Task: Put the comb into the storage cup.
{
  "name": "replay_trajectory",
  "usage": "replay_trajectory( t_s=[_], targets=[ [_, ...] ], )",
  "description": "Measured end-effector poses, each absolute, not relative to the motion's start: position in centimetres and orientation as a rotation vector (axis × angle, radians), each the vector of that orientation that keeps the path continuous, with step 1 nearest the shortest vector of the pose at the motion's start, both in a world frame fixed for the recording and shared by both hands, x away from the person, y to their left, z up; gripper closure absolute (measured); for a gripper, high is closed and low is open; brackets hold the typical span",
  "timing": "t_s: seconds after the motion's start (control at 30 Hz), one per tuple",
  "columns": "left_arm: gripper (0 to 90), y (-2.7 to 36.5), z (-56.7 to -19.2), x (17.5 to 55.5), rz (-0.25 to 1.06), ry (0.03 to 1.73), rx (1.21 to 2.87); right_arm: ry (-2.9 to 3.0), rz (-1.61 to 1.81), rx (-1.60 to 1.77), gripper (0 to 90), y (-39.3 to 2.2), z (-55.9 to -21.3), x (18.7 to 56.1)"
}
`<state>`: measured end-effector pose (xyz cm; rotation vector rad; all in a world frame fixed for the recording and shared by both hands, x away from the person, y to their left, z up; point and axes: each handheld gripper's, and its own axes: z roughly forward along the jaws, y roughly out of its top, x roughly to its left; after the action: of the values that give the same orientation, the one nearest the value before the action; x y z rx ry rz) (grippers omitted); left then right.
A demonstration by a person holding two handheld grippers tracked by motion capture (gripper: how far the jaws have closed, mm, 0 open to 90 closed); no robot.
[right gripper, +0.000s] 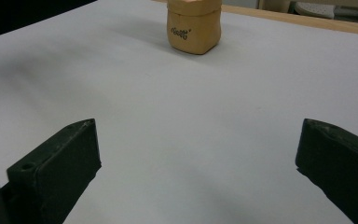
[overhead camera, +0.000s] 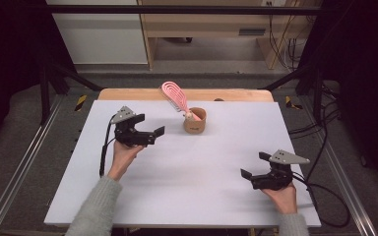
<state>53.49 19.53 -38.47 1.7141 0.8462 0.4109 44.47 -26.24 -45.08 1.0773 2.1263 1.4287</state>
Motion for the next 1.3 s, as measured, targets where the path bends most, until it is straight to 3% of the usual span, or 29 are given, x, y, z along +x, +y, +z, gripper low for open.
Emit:
replay_trajectory(
  t_s=[1.3],
  targets=[
    [0.8,26.1,-43.5,47.4,0.420,0.898,1.830,2.134,1.421,1.074,0.2,-26.2,-45.2,44.5]
  ],
)
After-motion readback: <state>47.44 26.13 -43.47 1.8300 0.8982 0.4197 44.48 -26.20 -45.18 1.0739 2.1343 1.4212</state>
